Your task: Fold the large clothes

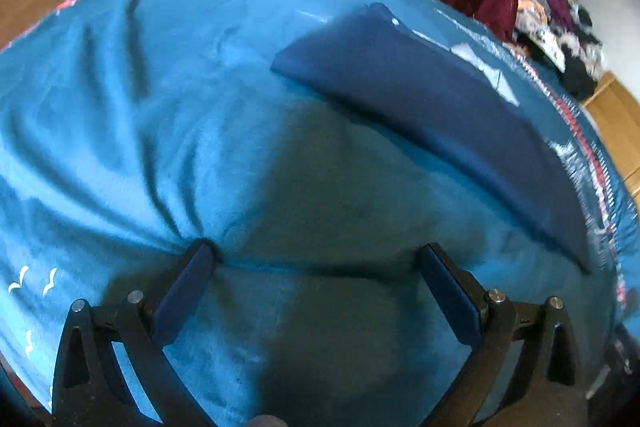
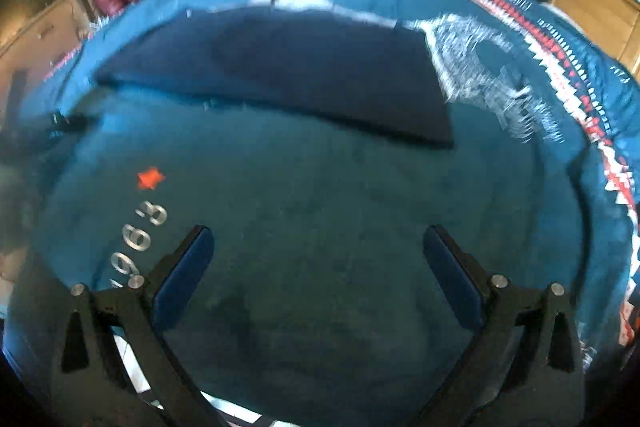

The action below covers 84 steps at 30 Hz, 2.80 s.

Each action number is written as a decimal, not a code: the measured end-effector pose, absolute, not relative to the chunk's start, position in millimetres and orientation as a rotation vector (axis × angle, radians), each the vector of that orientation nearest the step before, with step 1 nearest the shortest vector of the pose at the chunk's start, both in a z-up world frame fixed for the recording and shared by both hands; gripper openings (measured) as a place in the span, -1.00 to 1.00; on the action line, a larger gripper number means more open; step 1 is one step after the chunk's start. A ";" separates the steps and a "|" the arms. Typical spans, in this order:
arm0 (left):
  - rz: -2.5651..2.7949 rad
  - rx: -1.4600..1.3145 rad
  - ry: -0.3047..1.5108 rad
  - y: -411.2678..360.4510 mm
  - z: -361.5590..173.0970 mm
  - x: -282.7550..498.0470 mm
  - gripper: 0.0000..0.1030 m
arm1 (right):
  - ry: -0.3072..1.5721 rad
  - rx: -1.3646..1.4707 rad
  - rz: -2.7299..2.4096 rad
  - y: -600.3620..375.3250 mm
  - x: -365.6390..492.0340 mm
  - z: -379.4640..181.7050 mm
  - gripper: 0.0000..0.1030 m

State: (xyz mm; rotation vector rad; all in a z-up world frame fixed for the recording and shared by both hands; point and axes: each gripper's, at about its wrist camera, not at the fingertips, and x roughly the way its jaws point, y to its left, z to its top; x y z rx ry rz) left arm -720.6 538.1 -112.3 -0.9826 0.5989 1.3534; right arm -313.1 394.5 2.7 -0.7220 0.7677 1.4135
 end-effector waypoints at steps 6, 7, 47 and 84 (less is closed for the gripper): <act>1.378 -0.927 0.639 535.2 -115.5 -715.1 1.00 | 0.888 -0.725 1.387 410.8 -295.4 -41.9 1.00; 1.373 -0.934 0.638 535.9 -114.8 -715.7 1.00 | 0.883 -0.714 1.392 410.3 -294.3 -43.2 1.00; 1.192 -1.156 0.156 679.7 -127.8 -746.8 -0.56 | 0.870 -0.692 1.464 424.8 -300.2 -5.0 0.94; 0.856 -0.246 0.500 576.5 -13.9 -487.2 -0.92 | 1.187 -0.448 1.747 695.2 -306.8 33.7 -0.88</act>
